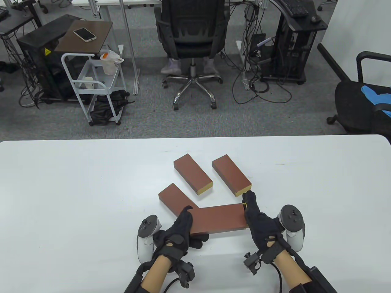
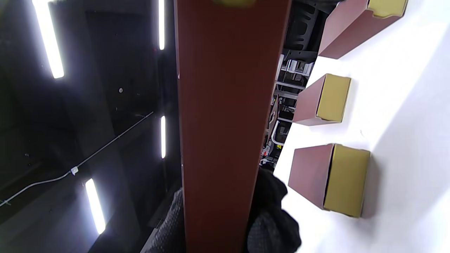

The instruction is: Slide to open storage boxes and store sunglasses

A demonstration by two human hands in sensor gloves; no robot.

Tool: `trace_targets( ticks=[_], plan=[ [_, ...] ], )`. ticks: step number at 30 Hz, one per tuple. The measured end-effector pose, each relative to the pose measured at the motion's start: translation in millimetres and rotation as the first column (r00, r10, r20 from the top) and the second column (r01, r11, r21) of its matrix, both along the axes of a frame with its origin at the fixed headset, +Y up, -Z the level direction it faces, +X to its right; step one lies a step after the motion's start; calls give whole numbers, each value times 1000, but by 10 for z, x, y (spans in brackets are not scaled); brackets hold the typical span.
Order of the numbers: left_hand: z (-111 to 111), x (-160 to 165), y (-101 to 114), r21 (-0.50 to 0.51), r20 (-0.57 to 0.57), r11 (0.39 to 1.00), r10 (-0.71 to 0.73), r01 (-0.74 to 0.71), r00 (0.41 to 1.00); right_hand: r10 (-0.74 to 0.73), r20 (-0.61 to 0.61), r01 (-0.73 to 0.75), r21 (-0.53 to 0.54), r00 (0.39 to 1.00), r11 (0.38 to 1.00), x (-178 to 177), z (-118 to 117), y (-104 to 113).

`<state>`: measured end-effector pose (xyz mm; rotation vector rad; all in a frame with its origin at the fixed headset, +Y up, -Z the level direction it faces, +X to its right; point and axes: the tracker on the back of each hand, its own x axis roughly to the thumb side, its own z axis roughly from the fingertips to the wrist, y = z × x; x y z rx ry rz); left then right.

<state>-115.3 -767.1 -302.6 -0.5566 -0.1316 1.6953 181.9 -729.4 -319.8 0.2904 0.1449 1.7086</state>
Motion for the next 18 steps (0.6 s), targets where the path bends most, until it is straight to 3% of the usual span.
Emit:
trace_targets(
  ticks=[6, 9, 11, 13, 14, 18],
  plan=[
    [-14, -31, -12, 2, 3, 1000, -3, 3, 1000, 61, -25, -61, 0, 998, 998, -21, 3, 15],
    [-39, -64, -4, 22, 2, 999, -33, 32, 999, 194, 4, -193, 104, 981, 976, -33, 16, 117],
    [-40, -66, -11, 36, -6, 997, -69, 69, 998, 306, -11, -295, 231, 952, 927, -86, 38, 214],
    [-40, -53, -24, 31, -13, 996, -80, 80, 997, 458, -26, -422, 343, 889, 839, -178, 89, 297],
    [-43, -43, -38, 31, -4, 996, -80, 80, 997, 598, 13, -546, 423, 802, 723, -261, 142, 348],
    [-44, -18, -43, 40, 22, 996, -78, 77, 997, 805, 166, -737, 536, 570, 411, -474, 269, 372]
  ],
)
